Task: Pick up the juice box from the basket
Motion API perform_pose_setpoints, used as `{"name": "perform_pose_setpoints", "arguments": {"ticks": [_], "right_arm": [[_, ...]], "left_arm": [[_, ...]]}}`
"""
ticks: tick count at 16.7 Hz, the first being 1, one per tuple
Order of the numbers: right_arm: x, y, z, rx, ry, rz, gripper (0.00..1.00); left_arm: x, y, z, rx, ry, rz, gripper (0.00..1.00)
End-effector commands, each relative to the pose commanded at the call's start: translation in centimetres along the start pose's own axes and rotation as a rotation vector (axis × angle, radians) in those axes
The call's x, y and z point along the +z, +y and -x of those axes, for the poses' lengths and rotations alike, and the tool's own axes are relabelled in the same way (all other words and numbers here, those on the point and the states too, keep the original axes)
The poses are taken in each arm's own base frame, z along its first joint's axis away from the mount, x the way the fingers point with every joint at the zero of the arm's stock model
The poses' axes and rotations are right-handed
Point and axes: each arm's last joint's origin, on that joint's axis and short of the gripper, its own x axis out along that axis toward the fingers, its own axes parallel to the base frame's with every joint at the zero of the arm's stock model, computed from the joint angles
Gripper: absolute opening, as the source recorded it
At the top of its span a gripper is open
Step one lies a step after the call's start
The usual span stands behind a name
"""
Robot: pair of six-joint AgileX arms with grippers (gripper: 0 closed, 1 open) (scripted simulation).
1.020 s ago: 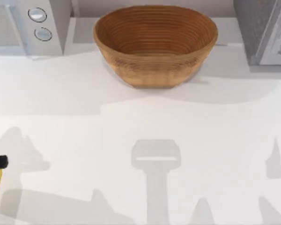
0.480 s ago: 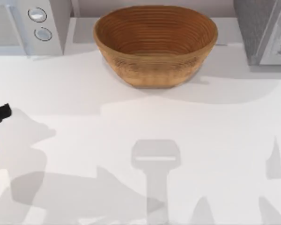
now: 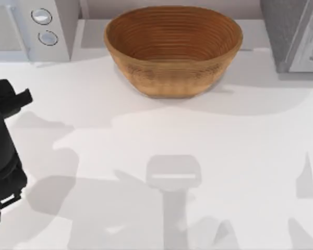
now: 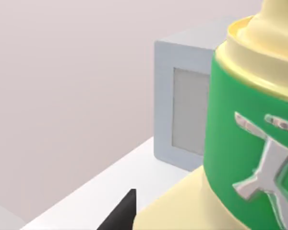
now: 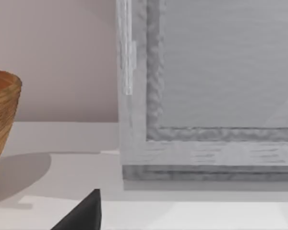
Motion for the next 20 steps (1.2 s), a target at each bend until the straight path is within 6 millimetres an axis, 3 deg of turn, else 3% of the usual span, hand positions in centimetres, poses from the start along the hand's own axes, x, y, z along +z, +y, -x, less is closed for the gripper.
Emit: {"name": "perform_pose_setpoints", "arguments": {"ticks": [8, 20], "right_arm": [[0.0, 0.0, 0.0, 0.000, 0.000, 0.000, 1.00], [0.0, 0.0, 0.0, 0.000, 0.000, 0.000, 1.00]], "left_arm": [[-0.4, -0.4, -0.2, 0.022, 0.002, -0.009, 0.00], [-3.6, -0.7, -3.3, 0.021, -0.004, 0.007, 0.00]]}}
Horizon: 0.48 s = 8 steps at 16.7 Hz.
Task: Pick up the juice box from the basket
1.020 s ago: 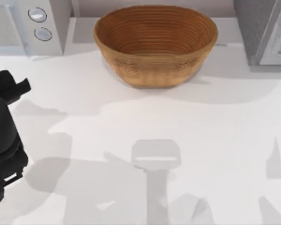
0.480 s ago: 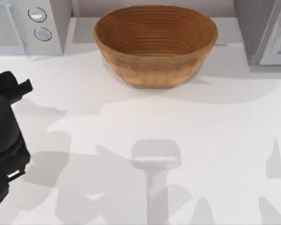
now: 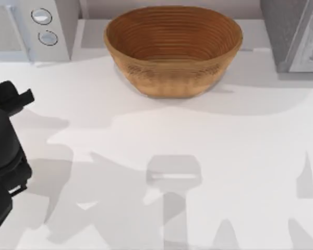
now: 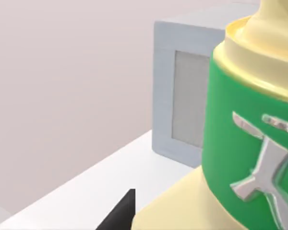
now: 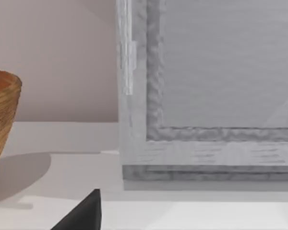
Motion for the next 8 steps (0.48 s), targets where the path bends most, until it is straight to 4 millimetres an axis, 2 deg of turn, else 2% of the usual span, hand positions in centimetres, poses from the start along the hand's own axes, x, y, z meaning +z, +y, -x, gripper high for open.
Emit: {"name": "perform_pose_setpoints", "arguments": {"ticks": [4, 8], "right_arm": [[0.00, 0.00, 0.00, 0.000, 0.000, 0.000, 1.00], [0.00, 0.00, 0.00, 0.000, 0.000, 0.000, 1.00]], "left_arm": [[-1.22, 0.33, -0.98, -0.005, 0.001, -0.004, 0.00], [-1.28, 0.37, -1.01, -0.005, 0.002, -0.005, 0.00]]}}
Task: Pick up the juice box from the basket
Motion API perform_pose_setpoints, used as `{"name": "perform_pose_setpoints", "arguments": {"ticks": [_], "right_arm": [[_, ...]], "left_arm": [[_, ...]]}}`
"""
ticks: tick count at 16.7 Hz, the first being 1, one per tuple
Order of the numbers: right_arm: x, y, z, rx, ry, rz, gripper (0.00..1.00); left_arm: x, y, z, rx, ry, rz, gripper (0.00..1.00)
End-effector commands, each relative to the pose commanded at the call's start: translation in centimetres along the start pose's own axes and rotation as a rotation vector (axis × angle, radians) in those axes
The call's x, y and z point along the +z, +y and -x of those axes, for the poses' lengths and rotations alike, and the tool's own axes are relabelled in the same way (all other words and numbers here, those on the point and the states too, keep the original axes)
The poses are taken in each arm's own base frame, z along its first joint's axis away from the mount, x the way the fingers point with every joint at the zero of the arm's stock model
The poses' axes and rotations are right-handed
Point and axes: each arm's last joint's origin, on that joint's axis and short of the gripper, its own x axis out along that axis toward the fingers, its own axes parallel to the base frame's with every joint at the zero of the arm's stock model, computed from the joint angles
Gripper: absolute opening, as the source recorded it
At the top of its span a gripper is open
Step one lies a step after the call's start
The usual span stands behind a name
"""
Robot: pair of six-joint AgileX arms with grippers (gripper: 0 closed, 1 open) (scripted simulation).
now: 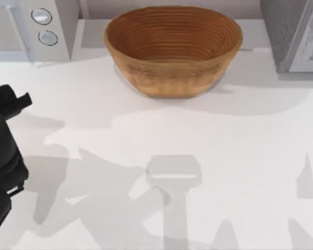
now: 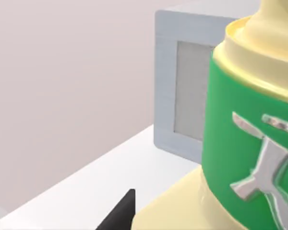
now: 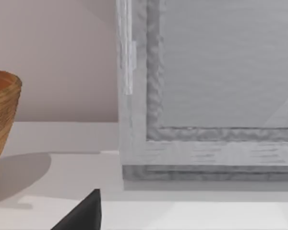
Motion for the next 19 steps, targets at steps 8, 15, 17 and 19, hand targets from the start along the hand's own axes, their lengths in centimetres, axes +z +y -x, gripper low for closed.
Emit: {"name": "perform_pose_setpoints", "arguments": {"ticks": [8, 15, 17, 19], "right_arm": [[0.00, 0.00, 0.00, 0.000, 0.000, 0.000, 1.00], [0.00, 0.00, 0.00, 0.000, 0.000, 0.000, 1.00], [0.00, 0.00, 0.00, 0.000, 0.000, 0.000, 1.00], [0.00, 0.00, 0.00, 0.000, 0.000, 0.000, 1.00]], "left_arm": [[0.00, 0.00, 0.00, 0.000, 0.000, 0.000, 0.60], [0.00, 0.00, 0.00, 0.000, 0.000, 0.000, 1.00], [0.00, 0.00, 0.00, 0.000, 0.000, 0.000, 1.00], [0.00, 0.00, 0.00, 0.000, 0.000, 0.000, 1.00]]}}
